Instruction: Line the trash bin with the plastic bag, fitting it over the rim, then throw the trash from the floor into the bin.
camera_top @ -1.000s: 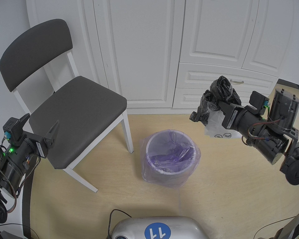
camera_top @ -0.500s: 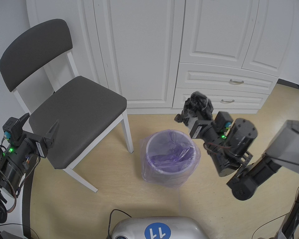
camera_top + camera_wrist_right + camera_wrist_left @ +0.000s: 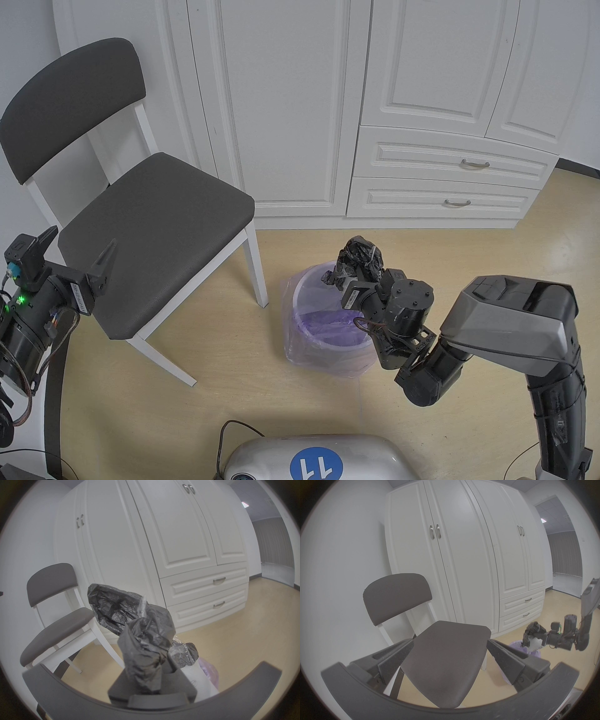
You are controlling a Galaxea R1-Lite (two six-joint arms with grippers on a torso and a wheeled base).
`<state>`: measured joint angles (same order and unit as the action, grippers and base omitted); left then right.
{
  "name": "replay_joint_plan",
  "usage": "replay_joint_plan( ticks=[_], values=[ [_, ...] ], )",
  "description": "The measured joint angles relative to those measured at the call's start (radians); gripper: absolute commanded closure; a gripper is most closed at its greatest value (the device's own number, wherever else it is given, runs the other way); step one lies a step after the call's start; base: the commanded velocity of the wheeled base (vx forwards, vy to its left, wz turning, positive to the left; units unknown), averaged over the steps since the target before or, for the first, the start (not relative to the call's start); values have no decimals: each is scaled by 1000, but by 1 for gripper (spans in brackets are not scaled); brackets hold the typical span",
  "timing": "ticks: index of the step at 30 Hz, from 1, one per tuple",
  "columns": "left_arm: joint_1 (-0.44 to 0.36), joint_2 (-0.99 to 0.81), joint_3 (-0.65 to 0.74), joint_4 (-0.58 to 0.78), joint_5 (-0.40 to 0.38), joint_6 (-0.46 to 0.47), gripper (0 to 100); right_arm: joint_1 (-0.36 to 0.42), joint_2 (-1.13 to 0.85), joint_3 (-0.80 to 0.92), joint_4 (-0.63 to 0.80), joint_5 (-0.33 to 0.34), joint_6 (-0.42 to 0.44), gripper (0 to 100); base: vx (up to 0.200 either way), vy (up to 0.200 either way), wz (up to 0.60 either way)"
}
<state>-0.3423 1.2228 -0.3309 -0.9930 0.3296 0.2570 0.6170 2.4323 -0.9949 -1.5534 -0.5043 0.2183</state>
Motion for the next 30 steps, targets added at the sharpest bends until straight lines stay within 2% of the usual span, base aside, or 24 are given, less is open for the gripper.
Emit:
replay_joint_plan(
  ticks=[5,13,17,30],
  values=[
    [22,-3,-4,-4,0,0,0,-33,103,-83,1,8,65,100,0,0,0],
    [39,-11,-1,-26,0,4,0,-53,213,-155,1,10,89,100,0,0,0],
    [40,-18,0,-27,0,6,0,-48,237,-156,0,17,90,100,0,0,0],
    [39,-26,3,-27,0,7,0,-47,220,-86,1,102,89,100,0,0,0]
  ],
)
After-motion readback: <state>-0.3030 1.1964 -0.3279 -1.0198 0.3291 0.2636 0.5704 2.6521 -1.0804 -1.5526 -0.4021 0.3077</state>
